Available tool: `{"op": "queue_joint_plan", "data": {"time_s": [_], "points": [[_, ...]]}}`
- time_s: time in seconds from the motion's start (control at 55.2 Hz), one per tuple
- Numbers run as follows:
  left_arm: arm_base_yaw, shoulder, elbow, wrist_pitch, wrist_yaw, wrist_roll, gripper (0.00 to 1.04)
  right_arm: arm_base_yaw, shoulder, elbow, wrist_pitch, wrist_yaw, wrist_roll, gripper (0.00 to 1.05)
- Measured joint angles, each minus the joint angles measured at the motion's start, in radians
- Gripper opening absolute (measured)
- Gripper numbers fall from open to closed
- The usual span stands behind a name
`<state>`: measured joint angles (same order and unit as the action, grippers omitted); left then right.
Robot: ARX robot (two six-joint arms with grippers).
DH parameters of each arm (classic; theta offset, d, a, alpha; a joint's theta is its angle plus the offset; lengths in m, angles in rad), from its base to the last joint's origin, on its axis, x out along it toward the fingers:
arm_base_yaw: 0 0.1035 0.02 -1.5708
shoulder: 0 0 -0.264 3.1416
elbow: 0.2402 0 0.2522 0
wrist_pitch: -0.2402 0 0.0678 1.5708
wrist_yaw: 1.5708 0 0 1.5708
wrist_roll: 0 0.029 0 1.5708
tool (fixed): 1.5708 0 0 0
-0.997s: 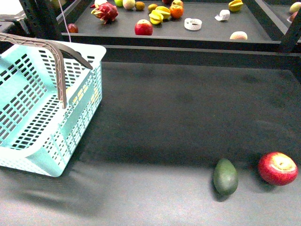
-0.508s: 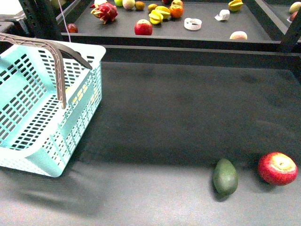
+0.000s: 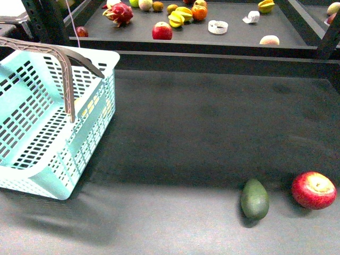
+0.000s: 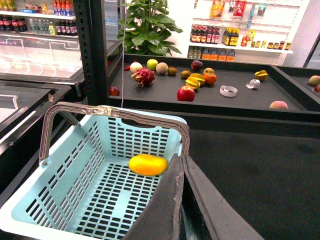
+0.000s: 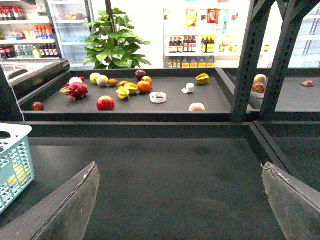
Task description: Pick mango with right arm and hold basket with left
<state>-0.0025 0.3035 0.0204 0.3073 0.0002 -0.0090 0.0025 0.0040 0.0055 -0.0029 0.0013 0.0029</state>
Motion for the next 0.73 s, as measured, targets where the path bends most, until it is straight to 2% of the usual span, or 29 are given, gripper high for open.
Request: {"op": "queue_joint_plan", "data": {"time_s": [0.399,0.49,0.725], "points": [[0.0,-0.129,0.0,-0.128,0.0,0.001,0.04,0.0,0.0,0.0,0.0,0.0,0.0,0.97],[0.0,-0.283,0.0,-0.298,0.0,0.002,0.04,0.0,0.0,0.0,0.0,0.0,0.0,0.97],[0.0,-0.299,0.0,-0.305,0.0,0.001,0.04,0.0,0.0,0.0,0.0,0.0,0.0,0.97]]}}
